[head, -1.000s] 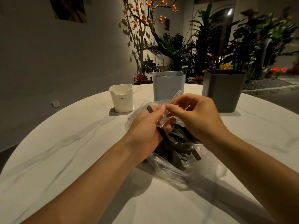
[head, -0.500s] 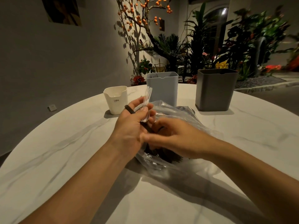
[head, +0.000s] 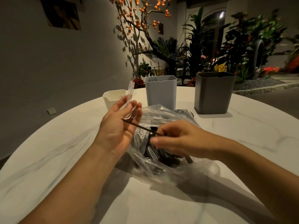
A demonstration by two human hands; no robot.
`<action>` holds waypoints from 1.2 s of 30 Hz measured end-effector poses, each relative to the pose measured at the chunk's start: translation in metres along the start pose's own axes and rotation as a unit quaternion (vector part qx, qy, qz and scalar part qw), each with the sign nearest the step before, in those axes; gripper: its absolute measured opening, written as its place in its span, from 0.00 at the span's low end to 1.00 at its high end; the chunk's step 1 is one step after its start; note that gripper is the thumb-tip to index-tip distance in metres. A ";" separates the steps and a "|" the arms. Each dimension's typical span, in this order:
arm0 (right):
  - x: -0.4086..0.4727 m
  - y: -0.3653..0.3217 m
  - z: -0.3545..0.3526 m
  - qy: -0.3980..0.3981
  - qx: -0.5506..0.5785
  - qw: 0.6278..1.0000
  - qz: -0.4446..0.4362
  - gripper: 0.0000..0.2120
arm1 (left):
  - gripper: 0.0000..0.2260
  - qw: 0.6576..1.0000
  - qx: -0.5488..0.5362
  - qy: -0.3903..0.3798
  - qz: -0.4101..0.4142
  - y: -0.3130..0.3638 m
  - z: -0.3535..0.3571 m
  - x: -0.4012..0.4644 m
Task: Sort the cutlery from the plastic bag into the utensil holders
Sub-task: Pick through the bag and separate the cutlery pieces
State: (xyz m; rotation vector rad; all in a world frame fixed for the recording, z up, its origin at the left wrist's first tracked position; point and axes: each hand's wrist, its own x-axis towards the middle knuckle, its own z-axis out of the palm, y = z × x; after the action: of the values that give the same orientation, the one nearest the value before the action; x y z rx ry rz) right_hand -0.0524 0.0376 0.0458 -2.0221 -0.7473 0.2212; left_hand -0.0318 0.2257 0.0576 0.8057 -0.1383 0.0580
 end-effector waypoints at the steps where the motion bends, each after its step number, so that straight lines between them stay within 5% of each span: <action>1: -0.001 0.000 -0.001 -0.013 -0.003 1.000 0.000 0.12 | 0.17 1.000 0.001 0.006 0.002 0.000 0.001 -0.001; 8: -0.002 0.002 -0.007 -0.078 0.108 0.990 0.050 0.16 | 0.21 1.000 0.009 0.010 0.010 0.001 0.004 -0.003; 13: -0.003 -0.001 -0.013 -0.121 0.173 0.977 0.043 0.17 | 0.11 0.999 0.019 -0.007 -0.031 0.003 0.002 -0.003; 20: 0.000 -0.006 -0.011 0.125 0.237 0.963 0.014 0.17 | 0.07 0.977 0.206 -0.025 -0.050 -0.022 0.007 -0.008; 28: 0.007 0.001 -0.002 0.244 0.181 0.953 0.001 0.08 | 0.18 0.968 0.208 -0.070 -0.118 -0.031 0.008 -0.015; 36: 0.013 -0.002 0.000 0.311 0.162 0.936 -0.036 0.08 | 0.13 0.929 0.351 -0.107 -0.057 -0.039 0.013 -0.023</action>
State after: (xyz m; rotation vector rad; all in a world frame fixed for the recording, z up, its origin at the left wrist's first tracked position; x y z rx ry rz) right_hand -0.0427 0.0459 0.0494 -1.6068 -0.3488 -0.3161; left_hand -0.0515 0.1891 0.0354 1.5366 -0.2857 -0.0989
